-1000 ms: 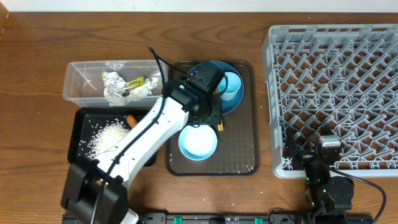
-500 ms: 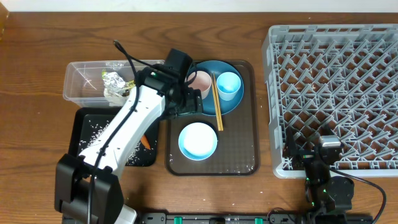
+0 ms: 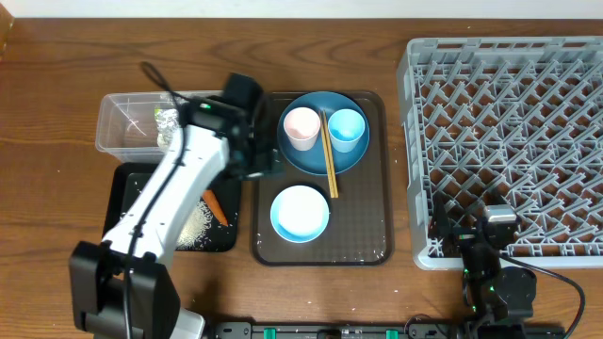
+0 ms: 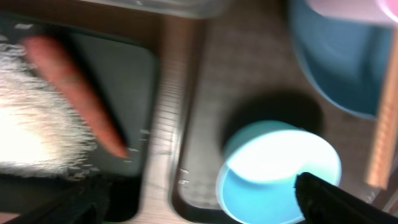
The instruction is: Sort waste into correct bins and load items into the dishwasher rack
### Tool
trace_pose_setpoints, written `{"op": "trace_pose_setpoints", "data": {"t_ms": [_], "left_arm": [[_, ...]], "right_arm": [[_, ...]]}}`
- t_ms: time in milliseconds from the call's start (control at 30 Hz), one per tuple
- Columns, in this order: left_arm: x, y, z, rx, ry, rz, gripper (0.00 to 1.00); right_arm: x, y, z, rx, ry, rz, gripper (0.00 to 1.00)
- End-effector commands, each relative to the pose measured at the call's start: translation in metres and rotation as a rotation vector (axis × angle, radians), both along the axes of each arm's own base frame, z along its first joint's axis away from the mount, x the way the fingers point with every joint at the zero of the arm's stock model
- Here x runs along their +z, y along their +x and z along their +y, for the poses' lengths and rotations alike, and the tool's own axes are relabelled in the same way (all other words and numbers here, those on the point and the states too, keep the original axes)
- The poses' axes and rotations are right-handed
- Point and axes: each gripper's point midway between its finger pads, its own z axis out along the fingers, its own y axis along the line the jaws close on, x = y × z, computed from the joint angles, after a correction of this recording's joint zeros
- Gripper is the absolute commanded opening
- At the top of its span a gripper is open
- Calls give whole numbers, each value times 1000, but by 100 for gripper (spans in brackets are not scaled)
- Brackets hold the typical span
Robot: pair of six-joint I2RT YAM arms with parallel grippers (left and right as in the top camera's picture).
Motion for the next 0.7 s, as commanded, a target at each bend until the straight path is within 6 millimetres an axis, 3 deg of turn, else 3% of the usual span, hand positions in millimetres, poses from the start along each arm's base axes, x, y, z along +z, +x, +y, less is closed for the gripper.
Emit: {"op": "trace_pose_setpoints", "data": {"t_ms": [0, 467, 667], "left_arm": [[7, 6, 22, 37, 34, -28, 99], [7, 7, 28, 55, 35, -28, 100], [7, 7, 28, 55, 35, -28, 100]], "right_arm": [[0, 0, 2, 7, -1, 0, 99], [1, 0, 3, 12, 26, -5, 99], [12, -8, 26, 141, 128, 24, 99]]}}
